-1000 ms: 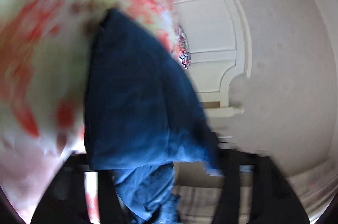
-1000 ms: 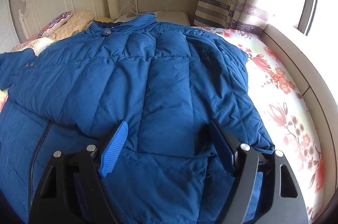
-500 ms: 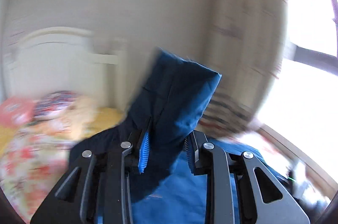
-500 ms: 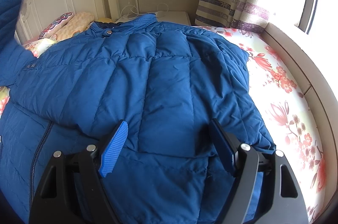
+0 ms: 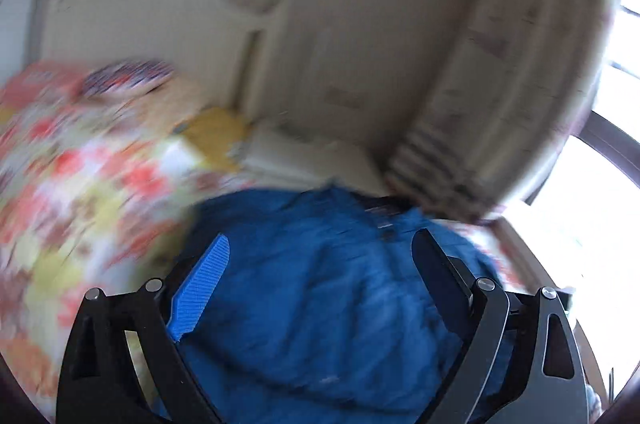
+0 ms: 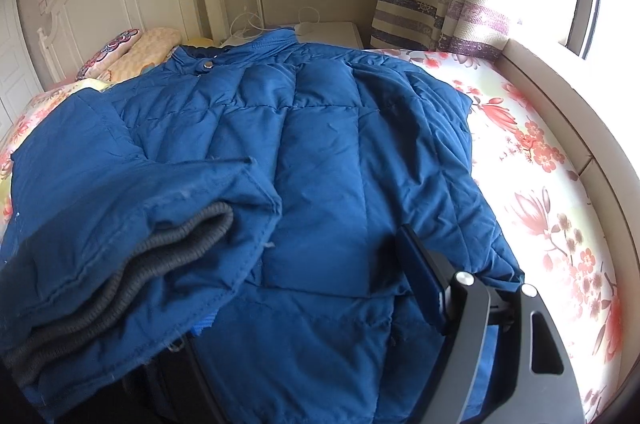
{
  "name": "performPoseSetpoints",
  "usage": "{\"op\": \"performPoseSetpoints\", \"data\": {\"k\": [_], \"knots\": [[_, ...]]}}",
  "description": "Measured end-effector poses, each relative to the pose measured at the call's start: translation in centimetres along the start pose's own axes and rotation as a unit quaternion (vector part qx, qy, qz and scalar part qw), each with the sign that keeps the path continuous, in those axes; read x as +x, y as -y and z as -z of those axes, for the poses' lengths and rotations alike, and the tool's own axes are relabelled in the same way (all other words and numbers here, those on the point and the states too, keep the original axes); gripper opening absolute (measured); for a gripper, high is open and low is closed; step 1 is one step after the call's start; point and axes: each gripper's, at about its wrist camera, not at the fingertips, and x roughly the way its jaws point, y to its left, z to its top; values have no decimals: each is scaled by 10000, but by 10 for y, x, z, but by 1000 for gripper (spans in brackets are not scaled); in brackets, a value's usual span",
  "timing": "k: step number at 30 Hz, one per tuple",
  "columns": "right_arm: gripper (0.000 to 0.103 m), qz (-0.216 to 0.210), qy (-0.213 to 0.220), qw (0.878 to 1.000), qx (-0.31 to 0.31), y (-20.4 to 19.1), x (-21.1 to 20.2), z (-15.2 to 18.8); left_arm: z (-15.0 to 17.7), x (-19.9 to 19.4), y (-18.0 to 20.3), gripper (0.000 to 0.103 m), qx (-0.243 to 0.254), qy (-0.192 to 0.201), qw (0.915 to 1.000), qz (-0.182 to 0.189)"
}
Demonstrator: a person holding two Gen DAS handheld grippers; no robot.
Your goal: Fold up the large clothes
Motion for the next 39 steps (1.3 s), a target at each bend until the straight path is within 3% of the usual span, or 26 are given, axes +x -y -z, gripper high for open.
{"op": "performPoseSetpoints", "data": {"k": [4,9,12,15,20,21,24,30,32,34,36,38,39], "knots": [[72,46,174,9997,178,6,-7,1,35,-2,-53,88,-528,-312,9955,-718],[72,375,627,9919,1043,39,-41,9,48,4,-60,88,-363,-567,9935,-919],[72,103,727,9829,1691,63,-66,23,53,0,-57,88,-190,-597,9942,-878],[72,-679,614,9695,2275,79,-92,48,65,11,-57,89,-114,-625,9934,-959],[68,-1452,-89,9703,1933,45,-104,82,76,20,-75,89,-453,-745,9918,-933],[63,-1584,-181,9689,1892,36,-103,85,76,19,-78,89,-511,-711,9917,-938],[61,-2094,-434,9607,1769,9,-94,87,77,18,-85,89,-677,-692,9908,-950],[61,-2083,-733,9614,1643,-20,-65,82,79,13,-88,89,-812,-616,9904,-931],[51,-2057,-684,9629,1608,-25,-60,82,79,14,-88,89,-816,-618,9905,-920],[30,-1973,-566,9676,1470,-31,-58,79,79,14,-88,89,-831,-629,9905,-900],[20,-1813,-116,9767,1140,-41,-71,74,79,13,-89,89,-874,-603,9904,-882],[18,-1361,526,9889,291,-61,-96,61,79,12,-90,89,-894,-582,9905,-867],[18,-1216,818,9892,-96,-70,-108,52,79,13,-90,89,-894,-585,9906,-859]]}}
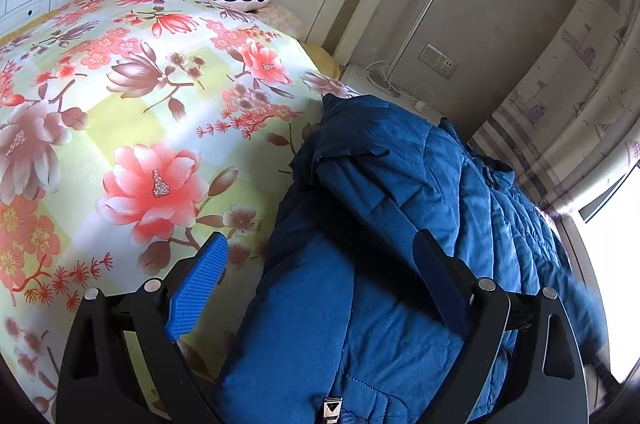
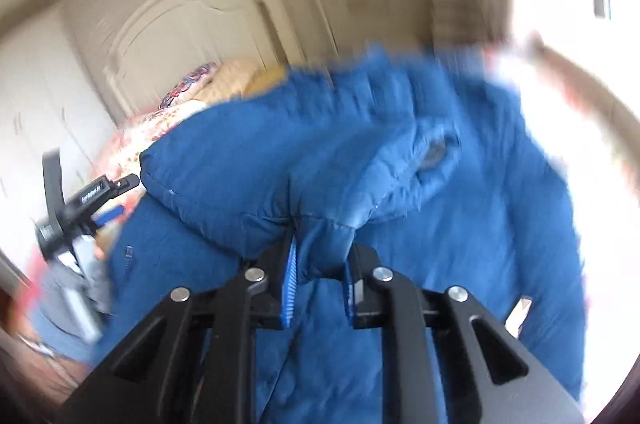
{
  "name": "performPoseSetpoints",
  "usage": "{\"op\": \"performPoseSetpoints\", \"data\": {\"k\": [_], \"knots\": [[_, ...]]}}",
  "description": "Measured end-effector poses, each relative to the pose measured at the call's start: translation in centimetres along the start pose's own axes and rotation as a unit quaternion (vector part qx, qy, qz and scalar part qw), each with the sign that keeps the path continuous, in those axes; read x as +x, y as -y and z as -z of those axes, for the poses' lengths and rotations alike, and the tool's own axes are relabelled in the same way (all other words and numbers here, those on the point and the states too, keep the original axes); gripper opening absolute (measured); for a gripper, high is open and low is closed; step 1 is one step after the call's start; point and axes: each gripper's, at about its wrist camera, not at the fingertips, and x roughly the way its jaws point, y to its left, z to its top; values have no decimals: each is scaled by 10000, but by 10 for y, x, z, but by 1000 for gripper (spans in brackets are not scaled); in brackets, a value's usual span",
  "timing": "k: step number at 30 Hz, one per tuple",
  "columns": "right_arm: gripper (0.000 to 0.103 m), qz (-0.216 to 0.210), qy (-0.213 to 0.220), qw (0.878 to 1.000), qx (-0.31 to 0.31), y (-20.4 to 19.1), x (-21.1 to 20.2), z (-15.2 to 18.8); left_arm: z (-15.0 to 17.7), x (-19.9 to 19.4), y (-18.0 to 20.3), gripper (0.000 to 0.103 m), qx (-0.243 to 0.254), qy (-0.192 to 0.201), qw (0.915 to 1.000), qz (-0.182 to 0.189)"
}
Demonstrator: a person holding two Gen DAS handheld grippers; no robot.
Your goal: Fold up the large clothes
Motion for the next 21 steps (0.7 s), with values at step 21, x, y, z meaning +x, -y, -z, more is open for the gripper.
{"op": "performPoseSetpoints", "data": {"k": [21], "knots": [[39,1056,-158,9856,1313,131,37,-54,2,7,-10,89,-281,-160,9995,41]]}}
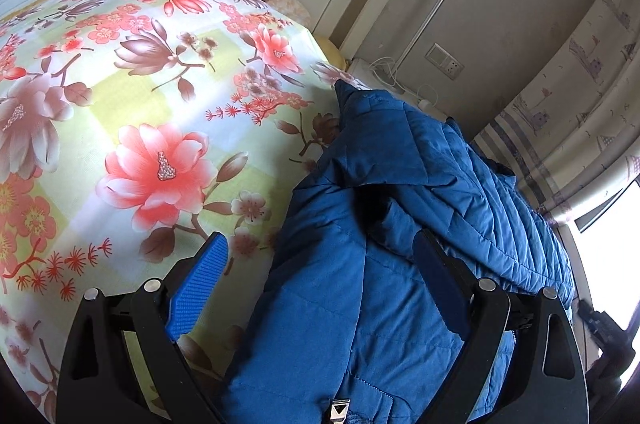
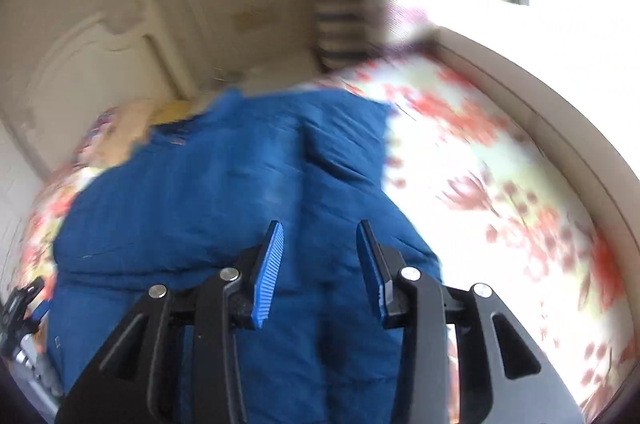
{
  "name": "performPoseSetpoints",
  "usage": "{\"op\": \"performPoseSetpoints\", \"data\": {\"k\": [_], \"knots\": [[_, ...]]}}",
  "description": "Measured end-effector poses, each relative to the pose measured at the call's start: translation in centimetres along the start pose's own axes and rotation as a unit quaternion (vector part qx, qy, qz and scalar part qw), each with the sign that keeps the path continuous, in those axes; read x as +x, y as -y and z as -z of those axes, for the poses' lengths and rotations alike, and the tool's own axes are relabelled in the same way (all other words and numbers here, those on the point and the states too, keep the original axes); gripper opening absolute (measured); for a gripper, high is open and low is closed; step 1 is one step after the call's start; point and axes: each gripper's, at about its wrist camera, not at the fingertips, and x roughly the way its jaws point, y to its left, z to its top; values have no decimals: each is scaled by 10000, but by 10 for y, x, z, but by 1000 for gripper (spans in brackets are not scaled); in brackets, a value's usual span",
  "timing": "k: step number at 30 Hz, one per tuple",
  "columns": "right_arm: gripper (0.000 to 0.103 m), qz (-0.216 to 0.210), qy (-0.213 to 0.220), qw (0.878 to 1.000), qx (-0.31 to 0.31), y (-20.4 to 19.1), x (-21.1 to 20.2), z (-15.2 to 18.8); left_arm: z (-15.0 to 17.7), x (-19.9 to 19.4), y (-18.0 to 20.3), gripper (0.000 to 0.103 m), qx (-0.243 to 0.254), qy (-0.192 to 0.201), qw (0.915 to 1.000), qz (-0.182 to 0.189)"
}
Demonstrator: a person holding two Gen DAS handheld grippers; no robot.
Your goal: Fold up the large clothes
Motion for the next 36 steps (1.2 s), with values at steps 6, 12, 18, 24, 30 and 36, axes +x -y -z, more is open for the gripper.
{"op": "performPoseSetpoints", "data": {"k": [6,12,18,24,30,36], "knots": [[59,-753,-293,9954,523,-10,29,-14,0,1,1,89,26,1,10000,-68],[28,-1084,-534,9880,958,0,67,-5,1,5,1,89,47,-98,9999,-87],[17,-1053,275,9938,223,-28,9,0,0,7,0,89,40,-122,9999,-97],[46,-279,-268,9987,333,-5,32,17,-1,7,0,89,63,-108,9999,-112],[53,121,654,9978,-18,-29,-8,6,0,6,2,89,86,-107,9998,-131],[53,-59,499,9963,-702,-63,8,-2,-1,4,13,89,338,-190,9984,-415]]}}
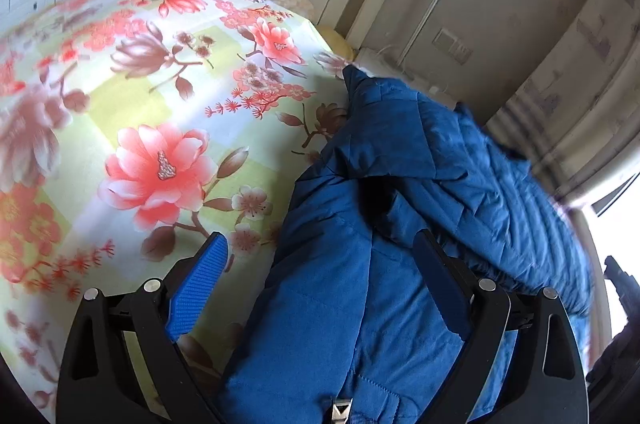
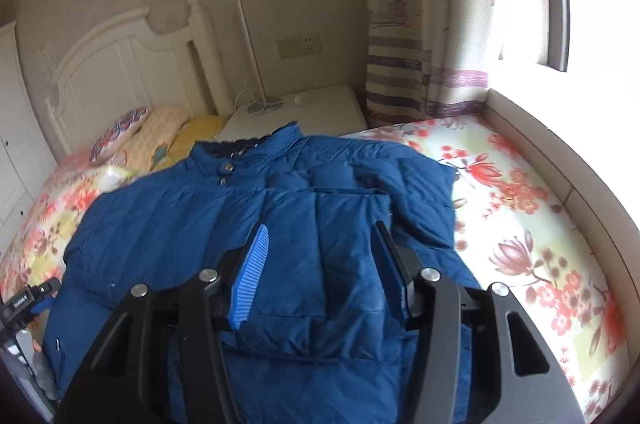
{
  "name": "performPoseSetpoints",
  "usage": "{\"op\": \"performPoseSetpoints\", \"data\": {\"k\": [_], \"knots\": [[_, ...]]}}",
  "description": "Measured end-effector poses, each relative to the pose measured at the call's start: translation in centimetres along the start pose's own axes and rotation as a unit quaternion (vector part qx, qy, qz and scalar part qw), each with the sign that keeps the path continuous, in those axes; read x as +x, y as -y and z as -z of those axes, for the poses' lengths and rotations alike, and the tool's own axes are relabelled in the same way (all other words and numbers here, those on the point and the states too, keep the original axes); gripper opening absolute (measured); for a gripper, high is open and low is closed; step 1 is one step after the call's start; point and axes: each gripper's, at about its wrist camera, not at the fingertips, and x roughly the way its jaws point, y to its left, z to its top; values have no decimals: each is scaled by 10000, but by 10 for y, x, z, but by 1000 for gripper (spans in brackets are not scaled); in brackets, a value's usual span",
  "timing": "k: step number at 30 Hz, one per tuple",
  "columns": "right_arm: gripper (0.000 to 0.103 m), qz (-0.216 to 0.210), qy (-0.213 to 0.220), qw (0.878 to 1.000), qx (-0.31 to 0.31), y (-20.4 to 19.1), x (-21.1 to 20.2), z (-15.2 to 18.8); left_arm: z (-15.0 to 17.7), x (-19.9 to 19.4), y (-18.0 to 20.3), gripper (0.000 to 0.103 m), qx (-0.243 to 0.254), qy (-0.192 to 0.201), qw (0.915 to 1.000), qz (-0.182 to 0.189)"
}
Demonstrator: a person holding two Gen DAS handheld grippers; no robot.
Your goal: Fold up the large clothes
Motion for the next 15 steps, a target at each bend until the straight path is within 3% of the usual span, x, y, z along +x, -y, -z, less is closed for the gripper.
{"op": "performPoseSetpoints", "data": {"k": [2,5,8,12,15], "knots": [[53,-23,-157,9998,-143,-5,12,3,-7,-13,14,89,190,13,9998,7],[54,110,-576,9976,-370,-6,32,18,-28,-36,46,89,439,284,9979,394],[55,63,-614,9973,-387,-4,41,27,-47,-40,89,90,894,463,9931,607],[56,26,-628,9973,-383,-4,44,29,-56,-12,136,91,1464,382,9866,610],[56,26,-613,9974,-389,-5,45,31,-57,31,151,91,1584,45,9865,424]]}}
